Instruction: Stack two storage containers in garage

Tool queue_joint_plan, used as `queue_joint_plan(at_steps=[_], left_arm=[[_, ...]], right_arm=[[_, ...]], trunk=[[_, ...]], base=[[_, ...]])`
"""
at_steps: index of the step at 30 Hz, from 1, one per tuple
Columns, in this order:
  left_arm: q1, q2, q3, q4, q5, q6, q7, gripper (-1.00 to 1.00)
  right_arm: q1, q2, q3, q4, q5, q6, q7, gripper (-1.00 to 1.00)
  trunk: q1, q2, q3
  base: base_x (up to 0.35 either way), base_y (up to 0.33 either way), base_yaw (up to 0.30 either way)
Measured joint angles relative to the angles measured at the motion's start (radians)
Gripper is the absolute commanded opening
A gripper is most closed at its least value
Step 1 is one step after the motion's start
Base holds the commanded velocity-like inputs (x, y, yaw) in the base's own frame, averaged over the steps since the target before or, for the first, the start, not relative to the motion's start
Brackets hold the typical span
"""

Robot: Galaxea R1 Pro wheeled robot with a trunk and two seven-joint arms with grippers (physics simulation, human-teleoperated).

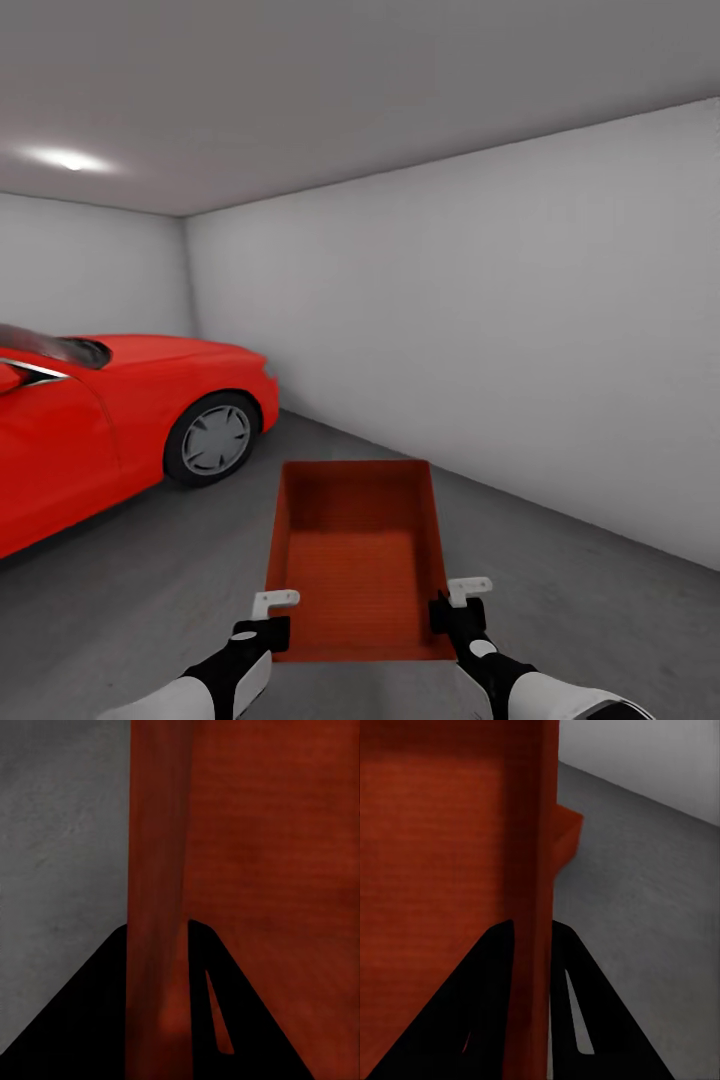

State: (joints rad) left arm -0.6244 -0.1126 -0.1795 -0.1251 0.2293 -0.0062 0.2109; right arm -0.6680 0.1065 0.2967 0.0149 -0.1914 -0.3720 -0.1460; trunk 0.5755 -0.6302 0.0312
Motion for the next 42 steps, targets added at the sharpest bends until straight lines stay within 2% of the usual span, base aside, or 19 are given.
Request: queue_joint_plan(at_steps=[14,29,42], left_arm=[[0.000,-0.001,-0.003,0.002,0.008,0.000,0.001,-1.00],[0.000,0.000,-0.003,0.001,0.006,0.000,0.001,-1.00],[0.000,0.000,-0.001,0.000,0.001,0.000,0.000,-1.00]], right_arm=[[0.000,-0.001,-0.004,-0.002,0.008,0.007,0.000,-1.00],[0.000,0.000,0.004,-0.001,-0.003,0.004,0.001,-1.00],[0.000,0.000,0.006,0.000,-0.008,0.000,0.001,-1.00]], trunk=[[0.000,0.000,0.000],[0.000,0.000,0.000],[0.000,0.000,0.000]], base=[[0.308,0.191,-0.005],[0.308,0.191,-0.002],[0.308,0.191,-0.248]])
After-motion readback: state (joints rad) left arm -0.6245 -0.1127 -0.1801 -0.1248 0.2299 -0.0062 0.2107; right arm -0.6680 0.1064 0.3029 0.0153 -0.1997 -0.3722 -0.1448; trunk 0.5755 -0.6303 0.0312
